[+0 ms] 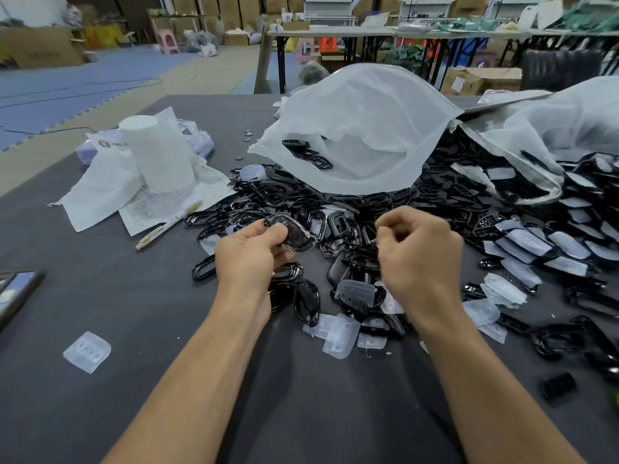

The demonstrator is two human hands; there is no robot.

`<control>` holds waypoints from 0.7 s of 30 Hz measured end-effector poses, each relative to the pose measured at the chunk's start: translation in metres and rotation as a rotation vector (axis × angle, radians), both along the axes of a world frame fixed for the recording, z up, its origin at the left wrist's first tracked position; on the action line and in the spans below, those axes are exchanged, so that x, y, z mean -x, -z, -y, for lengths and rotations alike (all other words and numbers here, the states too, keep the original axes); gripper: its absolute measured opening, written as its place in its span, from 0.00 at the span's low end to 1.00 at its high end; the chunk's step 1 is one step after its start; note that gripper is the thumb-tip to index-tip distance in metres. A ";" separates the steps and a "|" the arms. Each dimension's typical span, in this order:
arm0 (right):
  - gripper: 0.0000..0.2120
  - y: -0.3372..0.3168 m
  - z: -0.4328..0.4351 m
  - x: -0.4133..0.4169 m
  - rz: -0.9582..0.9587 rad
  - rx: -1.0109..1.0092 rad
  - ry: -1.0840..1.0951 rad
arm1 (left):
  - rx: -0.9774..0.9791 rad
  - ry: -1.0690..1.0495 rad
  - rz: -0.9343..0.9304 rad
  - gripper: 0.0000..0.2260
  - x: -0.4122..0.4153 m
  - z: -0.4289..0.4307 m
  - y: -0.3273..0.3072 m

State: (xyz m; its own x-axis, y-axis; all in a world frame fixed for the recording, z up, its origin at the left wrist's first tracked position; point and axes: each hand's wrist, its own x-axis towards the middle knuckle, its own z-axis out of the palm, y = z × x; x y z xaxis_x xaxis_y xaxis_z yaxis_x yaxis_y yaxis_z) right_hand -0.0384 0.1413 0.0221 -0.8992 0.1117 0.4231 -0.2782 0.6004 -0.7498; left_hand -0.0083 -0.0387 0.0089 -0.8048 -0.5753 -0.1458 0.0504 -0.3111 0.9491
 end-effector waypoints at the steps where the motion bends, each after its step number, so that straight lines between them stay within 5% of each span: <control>1: 0.09 -0.001 -0.005 0.003 0.004 -0.027 0.028 | -0.044 -0.006 0.000 0.08 0.000 0.004 -0.001; 7: 0.09 0.007 -0.002 0.005 0.186 -0.230 -0.161 | -0.064 -0.019 -0.082 0.10 0.000 0.004 0.000; 21: 0.04 -0.004 0.000 -0.005 0.333 -0.291 -0.417 | 0.100 -0.034 -0.119 0.13 0.004 0.006 0.003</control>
State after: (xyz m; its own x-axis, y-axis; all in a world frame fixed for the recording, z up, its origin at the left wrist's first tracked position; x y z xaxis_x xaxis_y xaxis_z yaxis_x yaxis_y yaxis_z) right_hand -0.0338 0.1417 0.0264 -0.9315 -0.3564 0.0723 -0.3129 0.6844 -0.6585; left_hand -0.0122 -0.0444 0.0058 -0.7928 -0.6095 0.0084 0.1729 -0.2116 0.9619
